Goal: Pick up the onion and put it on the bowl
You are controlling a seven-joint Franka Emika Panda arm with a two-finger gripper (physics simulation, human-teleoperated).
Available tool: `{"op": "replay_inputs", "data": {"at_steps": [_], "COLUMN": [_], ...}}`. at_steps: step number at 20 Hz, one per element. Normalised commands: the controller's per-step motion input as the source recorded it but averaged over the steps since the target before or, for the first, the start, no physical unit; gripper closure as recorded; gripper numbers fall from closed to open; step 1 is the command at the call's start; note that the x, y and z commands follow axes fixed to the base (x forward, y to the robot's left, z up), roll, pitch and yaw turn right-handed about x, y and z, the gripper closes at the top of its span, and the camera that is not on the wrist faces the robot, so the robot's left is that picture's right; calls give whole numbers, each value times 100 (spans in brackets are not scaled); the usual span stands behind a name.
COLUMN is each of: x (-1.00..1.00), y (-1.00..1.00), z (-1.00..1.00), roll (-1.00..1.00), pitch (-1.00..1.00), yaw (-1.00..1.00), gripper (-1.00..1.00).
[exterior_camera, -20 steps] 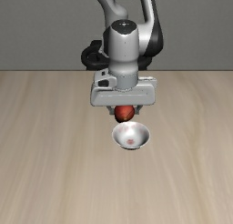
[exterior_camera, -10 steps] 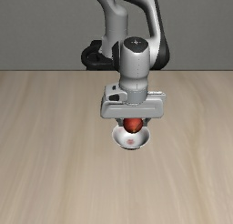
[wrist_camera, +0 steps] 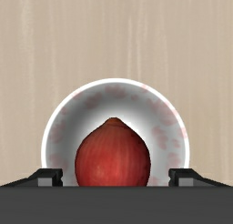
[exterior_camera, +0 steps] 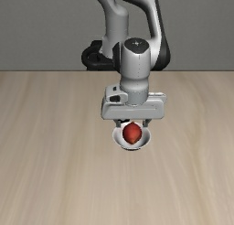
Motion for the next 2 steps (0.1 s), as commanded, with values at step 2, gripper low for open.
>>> {"op": "replay_inputs", "data": {"at_steps": [2], "x": [0], "y": [0], "z": [0], "roll": [0], "pitch": [0], "yaw": [0], "gripper": [-100]}}
